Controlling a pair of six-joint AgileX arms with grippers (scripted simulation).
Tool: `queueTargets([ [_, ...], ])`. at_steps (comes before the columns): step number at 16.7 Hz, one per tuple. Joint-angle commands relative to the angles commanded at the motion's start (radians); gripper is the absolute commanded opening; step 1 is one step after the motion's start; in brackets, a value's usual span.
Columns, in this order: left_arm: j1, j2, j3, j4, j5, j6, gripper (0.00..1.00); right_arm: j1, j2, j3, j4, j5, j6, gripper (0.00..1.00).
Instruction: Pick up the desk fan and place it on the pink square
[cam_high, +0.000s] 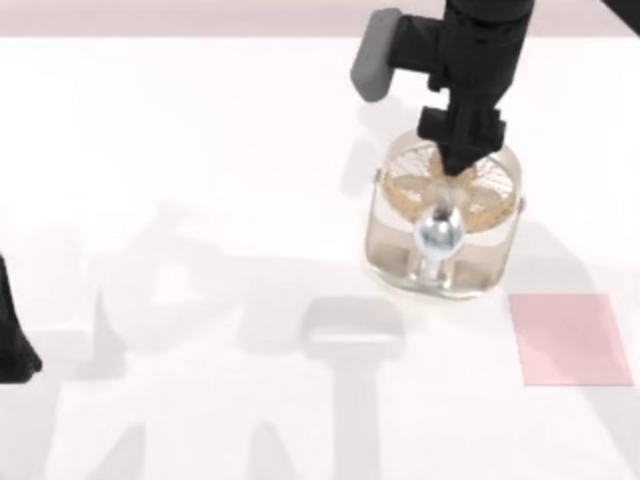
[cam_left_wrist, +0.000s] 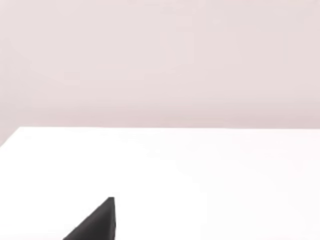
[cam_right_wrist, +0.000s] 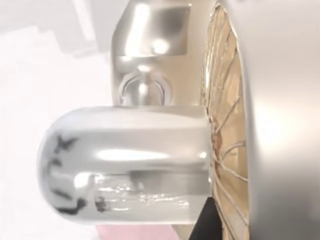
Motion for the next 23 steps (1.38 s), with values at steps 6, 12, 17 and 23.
queueTargets([
  [6, 0.0, 0.0, 0.0, 0.0, 0.0, 0.0, 1.0, -0.006, -0.013, -0.013, 0.005, -0.001, 0.031, 0.0],
  [12, 0.0, 0.0, 0.0, 0.0, 0.0, 0.0, 1.0, -0.02, -0.103, -0.115, 0.044, -0.009, 0.373, 0.0],
  [17, 0.0, 0.0, 0.0, 0.0, 0.0, 0.0, 1.0, -0.055, -0.254, -0.272, 0.121, -0.015, 0.94, 0.0],
  [23, 0.0, 0.0, 0.0, 0.0, 0.0, 0.0, 1.0, -0.108, -0.463, -0.528, 0.228, -0.02, 1.734, 0.0],
])
